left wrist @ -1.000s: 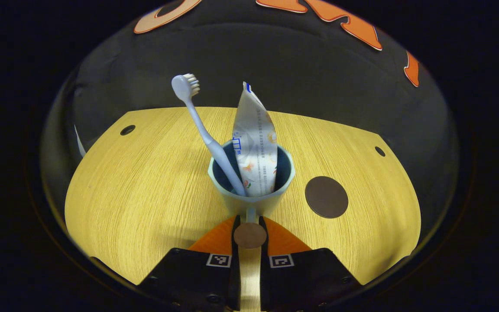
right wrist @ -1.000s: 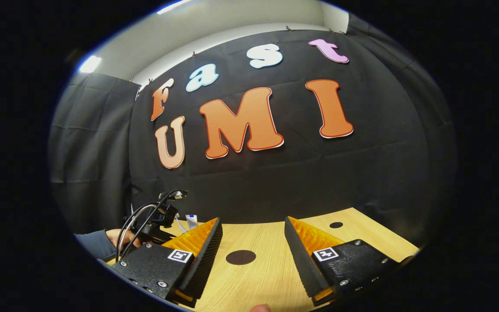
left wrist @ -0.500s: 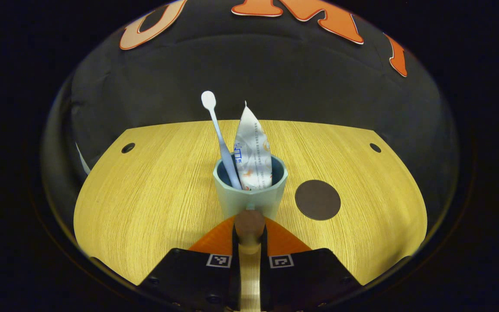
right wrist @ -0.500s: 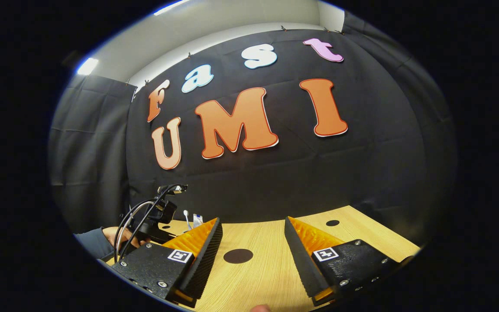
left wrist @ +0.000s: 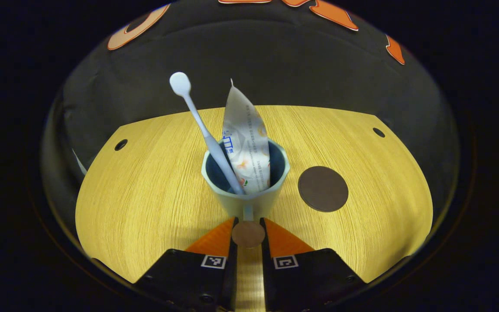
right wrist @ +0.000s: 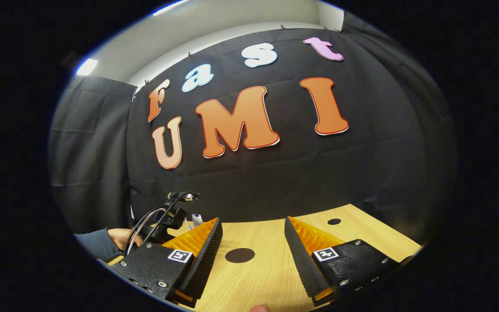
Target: Put the toothbrush and toothpaste on the desktop into the cup, then pick up the cup and place it on the coaster on the desktop.
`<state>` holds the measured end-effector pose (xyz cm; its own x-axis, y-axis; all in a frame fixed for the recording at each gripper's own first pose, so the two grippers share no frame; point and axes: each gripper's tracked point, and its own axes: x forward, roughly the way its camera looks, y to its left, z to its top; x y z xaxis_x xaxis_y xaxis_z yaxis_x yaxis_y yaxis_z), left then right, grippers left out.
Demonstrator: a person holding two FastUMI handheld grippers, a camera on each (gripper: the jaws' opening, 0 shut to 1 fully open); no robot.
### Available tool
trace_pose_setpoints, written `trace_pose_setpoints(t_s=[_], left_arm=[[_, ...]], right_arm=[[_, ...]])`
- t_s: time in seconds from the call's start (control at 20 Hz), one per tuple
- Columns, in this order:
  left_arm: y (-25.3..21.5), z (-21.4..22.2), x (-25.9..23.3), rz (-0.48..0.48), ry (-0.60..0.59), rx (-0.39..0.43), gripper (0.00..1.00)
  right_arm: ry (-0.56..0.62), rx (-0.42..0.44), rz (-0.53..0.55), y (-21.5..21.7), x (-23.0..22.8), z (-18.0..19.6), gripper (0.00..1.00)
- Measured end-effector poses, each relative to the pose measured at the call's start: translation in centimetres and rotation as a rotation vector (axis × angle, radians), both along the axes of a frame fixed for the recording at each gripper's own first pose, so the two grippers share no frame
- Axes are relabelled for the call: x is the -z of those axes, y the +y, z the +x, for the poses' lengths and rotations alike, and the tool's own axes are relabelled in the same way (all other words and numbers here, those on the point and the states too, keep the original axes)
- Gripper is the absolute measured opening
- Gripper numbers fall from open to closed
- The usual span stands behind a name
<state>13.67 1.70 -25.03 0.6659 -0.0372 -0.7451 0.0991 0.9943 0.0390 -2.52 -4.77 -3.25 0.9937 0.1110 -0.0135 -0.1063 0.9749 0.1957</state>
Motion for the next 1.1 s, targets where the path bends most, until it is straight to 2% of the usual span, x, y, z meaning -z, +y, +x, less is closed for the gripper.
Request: trace_pose_setpoints(t_s=[0.15, 0.3, 0.55, 0.7, 0.85, 1.1], left_arm=[[0.0, 0.2, 1.1, -0.012, 0.017, -0.020, 0.25], [-0.1, 0.0, 1.0, -0.028, 0.004, -0.027, 0.16], [0.7, -0.4, 0.0, -0.030, -0.056, -0.023, 0.16], [0.4, -0.4, -0.1, -0.034, -0.052, -0.015, 0.14], [0.6, -0.5, -0.5, -0.006, -0.042, -0.006, 0.14], [0.8, 0.0, -0.4, 0.004, 0.010, 0.000, 0.25]], right_arm=[[0.010, 0.002, -0.002, -0.1, 0.4, 0.1, 0.86], [0.016, 0.005, 0.006, -0.2, 0.7, 0.1, 0.86], [0.021, 0.009, 0.017, -0.2, 0.8, 0.1, 0.86], [0.026, 0.004, 0.018, 0.0, 1.1, 0.0, 0.86], [0.022, 0.000, 0.019, 0.1, 0.9, -0.1, 0.86], [0.025, -0.001, 0.015, 0.2, 1.1, -0.2, 0.86]])
